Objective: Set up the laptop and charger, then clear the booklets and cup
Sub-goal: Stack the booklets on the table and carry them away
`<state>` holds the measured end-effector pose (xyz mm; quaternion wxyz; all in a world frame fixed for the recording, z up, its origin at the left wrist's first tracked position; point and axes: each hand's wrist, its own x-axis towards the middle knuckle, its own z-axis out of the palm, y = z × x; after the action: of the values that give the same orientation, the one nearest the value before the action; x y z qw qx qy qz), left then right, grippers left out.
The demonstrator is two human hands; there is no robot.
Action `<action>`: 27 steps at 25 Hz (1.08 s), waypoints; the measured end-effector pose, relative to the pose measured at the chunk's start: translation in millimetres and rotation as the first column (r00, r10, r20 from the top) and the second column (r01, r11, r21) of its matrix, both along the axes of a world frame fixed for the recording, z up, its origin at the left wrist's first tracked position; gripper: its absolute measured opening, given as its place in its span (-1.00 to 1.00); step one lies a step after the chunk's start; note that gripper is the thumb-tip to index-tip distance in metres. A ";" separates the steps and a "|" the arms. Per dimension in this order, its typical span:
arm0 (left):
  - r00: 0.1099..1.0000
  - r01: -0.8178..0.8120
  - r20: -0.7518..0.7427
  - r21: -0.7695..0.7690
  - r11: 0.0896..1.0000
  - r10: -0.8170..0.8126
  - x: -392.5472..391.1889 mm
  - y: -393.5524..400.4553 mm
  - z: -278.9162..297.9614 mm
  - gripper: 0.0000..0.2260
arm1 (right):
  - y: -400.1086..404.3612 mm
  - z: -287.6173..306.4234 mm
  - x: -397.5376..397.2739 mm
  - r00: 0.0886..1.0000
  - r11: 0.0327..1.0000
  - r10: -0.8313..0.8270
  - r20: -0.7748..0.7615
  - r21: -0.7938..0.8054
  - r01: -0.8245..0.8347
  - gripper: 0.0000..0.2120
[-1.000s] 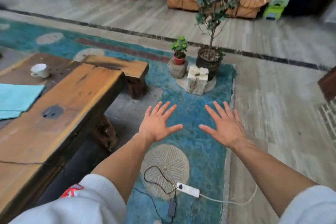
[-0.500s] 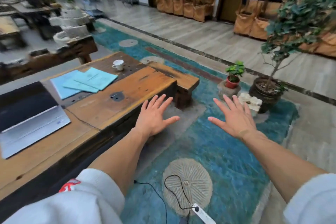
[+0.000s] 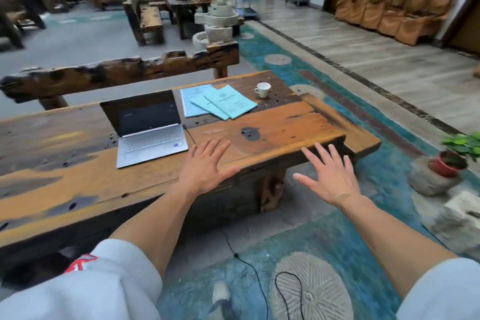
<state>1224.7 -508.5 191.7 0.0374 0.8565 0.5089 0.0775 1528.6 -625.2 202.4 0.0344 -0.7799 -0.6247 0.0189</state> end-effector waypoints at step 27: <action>0.990 -0.127 0.042 -0.121 0.984 0.133 -49.9 307.7 -36.5 -0.19 | 362.4 0.0 -55.2 0.990 0.991 0.108 0.090 -0.094 -0.100 -0.25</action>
<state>1174.8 -200.7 155.2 0.0956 0.8155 0.5664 0.0708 1473.4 -262.8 202.3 -0.0315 -0.7470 -0.6640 0.0115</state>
